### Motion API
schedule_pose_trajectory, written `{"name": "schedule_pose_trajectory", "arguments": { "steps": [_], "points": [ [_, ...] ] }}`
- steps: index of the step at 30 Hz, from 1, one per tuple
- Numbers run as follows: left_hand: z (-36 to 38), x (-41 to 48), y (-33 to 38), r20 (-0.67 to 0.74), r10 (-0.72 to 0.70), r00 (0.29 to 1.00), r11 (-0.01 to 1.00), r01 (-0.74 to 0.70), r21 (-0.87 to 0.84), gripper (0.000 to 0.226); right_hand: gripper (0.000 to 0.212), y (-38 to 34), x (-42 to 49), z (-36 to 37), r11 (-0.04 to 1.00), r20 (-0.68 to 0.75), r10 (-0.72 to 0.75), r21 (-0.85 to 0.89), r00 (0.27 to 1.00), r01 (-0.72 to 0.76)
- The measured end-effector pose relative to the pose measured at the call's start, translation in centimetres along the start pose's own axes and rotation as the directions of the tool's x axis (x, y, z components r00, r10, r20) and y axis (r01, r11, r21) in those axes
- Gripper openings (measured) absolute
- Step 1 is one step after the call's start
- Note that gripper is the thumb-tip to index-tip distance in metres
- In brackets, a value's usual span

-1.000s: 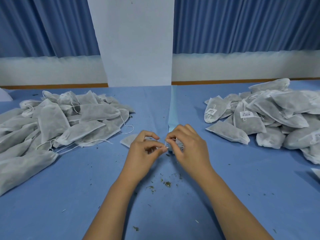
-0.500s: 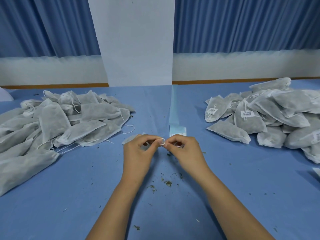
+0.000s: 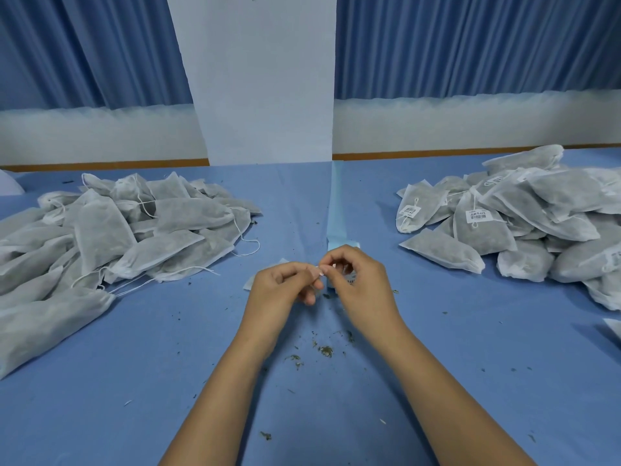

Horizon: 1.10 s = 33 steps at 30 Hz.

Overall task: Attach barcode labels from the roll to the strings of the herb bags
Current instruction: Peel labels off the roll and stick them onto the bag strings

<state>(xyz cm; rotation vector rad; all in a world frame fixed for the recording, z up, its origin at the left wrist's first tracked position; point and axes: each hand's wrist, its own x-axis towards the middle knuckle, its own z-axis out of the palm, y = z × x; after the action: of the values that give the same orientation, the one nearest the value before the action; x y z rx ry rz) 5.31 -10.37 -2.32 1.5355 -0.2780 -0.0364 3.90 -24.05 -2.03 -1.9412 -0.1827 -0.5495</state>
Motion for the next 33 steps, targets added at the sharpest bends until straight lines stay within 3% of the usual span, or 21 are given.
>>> {"name": "schedule_pose_trajectory", "arguments": {
  "steps": [4,7,14,17,20,25,28,31,33],
  "points": [
    [0.0,0.0,0.0,-0.039,-0.056,0.998,0.992,0.052,-0.114,0.035,0.004,-0.1,0.0,-0.3,0.978,-0.078,-0.183,-0.11,0.98,0.174],
    [-0.1,0.1,-0.1,-0.055,-0.069,0.996,0.988,0.061,-0.141,0.033,0.008,0.0,0.0,-0.4,0.932,-0.054,-0.31,-0.213,0.949,0.292],
    [-0.3,0.1,-0.1,-0.019,-0.088,0.996,0.983,0.084,-0.16,0.018,0.007,0.5,0.0,-0.4,0.898,-0.066,-0.345,-0.314,0.936,0.308],
    [-0.2,-0.1,0.0,0.006,-0.073,0.997,0.989,0.073,-0.126,0.014,0.011,0.5,0.0,-0.4,0.933,-0.066,-0.273,-0.263,0.96,0.247],
    [-0.3,0.0,0.1,-0.001,-0.061,0.998,0.992,0.061,-0.106,0.01,0.014,0.2,0.3,-0.9,0.993,-0.113,-0.105,-0.068,0.988,0.098],
    [-0.7,0.3,0.2,-0.001,-0.028,1.0,0.999,0.027,-0.029,0.008,0.021,0.0,0.3,-1.1,0.993,-0.154,0.084,0.09,0.985,-0.071],
    [-0.9,0.3,-0.2,-0.016,0.042,0.999,0.986,-0.039,0.163,0.011,0.016,0.1,0.4,-1.1,0.979,-0.183,0.165,0.151,0.969,-0.139],
    [-1.4,0.4,-1.0,-0.05,0.164,0.985,0.872,-0.121,0.474,0.021,0.014,0.0,0.9,-1.9,0.944,-0.188,0.233,0.278,0.954,-0.176],
    [-1.5,0.5,-1.5,-0.018,0.201,0.979,0.825,-0.159,0.542,0.028,0.015,-0.1,1.0,-2.2,0.924,-0.172,0.237,0.342,0.956,-0.168]
  ]
}}
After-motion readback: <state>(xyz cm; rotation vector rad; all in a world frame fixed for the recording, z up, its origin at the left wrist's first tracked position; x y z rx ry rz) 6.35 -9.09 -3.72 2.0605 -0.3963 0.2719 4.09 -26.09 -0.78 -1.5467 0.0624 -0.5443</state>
